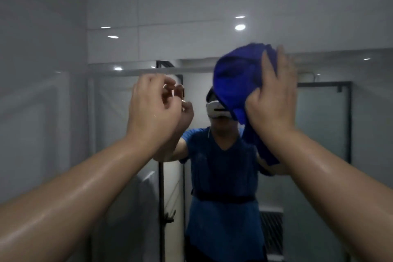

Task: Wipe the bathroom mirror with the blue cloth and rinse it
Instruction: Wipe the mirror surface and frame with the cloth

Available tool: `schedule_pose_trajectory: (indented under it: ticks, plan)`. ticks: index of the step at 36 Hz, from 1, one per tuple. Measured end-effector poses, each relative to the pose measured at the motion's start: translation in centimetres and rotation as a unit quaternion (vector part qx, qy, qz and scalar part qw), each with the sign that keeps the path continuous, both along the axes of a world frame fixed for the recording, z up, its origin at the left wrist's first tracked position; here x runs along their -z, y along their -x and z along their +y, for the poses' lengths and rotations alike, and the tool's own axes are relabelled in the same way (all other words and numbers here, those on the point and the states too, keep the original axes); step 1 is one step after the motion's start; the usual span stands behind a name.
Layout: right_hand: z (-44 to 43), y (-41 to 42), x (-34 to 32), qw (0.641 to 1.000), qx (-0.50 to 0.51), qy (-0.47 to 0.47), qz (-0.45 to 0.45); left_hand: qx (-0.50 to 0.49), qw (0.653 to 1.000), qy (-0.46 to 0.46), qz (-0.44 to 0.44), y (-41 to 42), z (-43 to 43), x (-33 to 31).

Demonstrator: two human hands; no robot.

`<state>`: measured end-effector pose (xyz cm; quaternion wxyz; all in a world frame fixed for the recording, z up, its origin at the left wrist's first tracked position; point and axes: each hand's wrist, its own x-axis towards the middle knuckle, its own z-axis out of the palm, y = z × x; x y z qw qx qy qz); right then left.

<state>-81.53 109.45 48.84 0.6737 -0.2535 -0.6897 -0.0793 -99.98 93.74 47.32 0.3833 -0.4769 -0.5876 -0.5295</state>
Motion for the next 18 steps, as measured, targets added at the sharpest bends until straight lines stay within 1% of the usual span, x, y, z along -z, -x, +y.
schedule_pose_trajectory:
  ticks: [1,3,5,6,8,10,13,15,17,18]
  plan:
    - [-0.1,0.6,-0.1,1.000,-0.001,-0.017,-0.009,-0.030,0.999,-0.004,0.031,0.0,0.4,0.7]
    - [-0.4,1.7,1.5,0.992,-0.002,-0.091,-0.088,-0.055,0.996,-0.013,0.066,0.1,1.5,1.9]
    - [-0.5,2.1,4.8,0.965,-0.014,-0.176,-0.196,-0.050,0.994,-0.040,0.084,0.6,2.8,2.8]
    - [-0.4,1.8,6.3,0.948,-0.021,-0.203,-0.245,-0.040,0.994,-0.052,0.093,0.8,3.4,3.1]
    - [0.3,0.8,8.8,0.927,-0.036,-0.220,-0.303,-0.017,0.992,-0.062,0.111,0.9,4.3,3.2]
    - [1.5,-0.8,11.0,0.927,-0.046,-0.218,-0.302,-0.012,0.991,-0.058,0.121,0.6,4.9,2.8]
    - [3.6,-3.7,13.7,0.936,-0.053,-0.214,-0.276,-0.041,0.991,-0.030,0.127,-0.3,5.9,1.7]
    - [5.5,-6.2,14.6,0.940,-0.063,-0.211,-0.261,-0.054,0.987,-0.008,0.149,-1.0,6.9,1.3]
    - [7.0,-9.0,14.7,0.950,-0.041,-0.203,-0.233,-0.063,0.983,0.005,0.174,-1.6,7.8,0.5]
    - [7.1,-10.3,14.5,0.959,-0.033,-0.182,-0.214,-0.065,0.982,0.006,0.180,-1.8,8.2,-0.1]
